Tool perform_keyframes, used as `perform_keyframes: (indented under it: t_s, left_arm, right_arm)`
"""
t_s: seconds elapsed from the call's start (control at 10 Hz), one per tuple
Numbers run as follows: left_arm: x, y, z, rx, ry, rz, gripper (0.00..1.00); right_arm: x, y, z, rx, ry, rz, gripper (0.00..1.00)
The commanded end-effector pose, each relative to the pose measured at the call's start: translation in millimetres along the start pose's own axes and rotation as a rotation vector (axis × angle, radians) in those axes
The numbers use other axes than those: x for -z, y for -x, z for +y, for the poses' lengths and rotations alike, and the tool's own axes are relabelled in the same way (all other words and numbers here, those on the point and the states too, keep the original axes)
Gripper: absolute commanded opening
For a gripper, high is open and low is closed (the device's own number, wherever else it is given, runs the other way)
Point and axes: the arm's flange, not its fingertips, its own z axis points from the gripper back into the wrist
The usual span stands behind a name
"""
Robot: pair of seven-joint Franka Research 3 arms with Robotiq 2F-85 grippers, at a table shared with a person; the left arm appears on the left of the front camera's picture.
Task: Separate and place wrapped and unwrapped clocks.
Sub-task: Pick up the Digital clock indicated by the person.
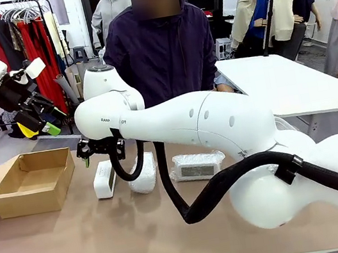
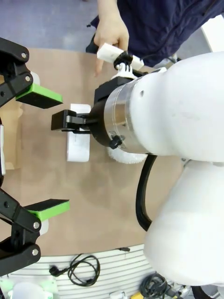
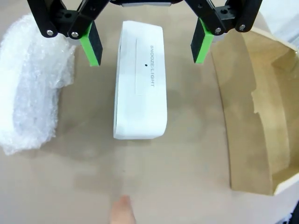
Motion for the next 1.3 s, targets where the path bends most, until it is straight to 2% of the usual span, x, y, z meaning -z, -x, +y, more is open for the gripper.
perform_keyframes:
  t_s: [0.0, 0.6, 0.7, 1.0, 1.2]
  left_arm:
    - [-2.2, 1.5, -0.7, 0.011, 0.004, -0.005, 1.00]
    - [-2.2, 1.5, -0.7, 0.011, 0.004, -0.005, 1.00]
    - [-2.2, 1.5, -0.7, 0.011, 0.004, -0.005, 1.00]
    - [-2.2, 1.5, -0.7, 0.011, 0.004, -0.005, 1.00]
    - [-2.2, 1.5, -0.7, 0.011, 0.004, -0.005, 1.00]
  right_arm:
    - [10.0, -9.1, 13.5, 0.034, 0.011, 0.040, 1.00]
    - [45.5, -19.1, -3.4, 0.069, -0.027, 0.089, 1.00]
    - [39.2, -2.7, -16.6, 0.041, 0.020, 0.079, 1.00]
    - [44.4, -4.7, -19.2, 0.049, 0.014, 0.087, 1.00]
    - [42.0, -5.7, -20.8, 0.076, 0.046, 0.079, 0.61]
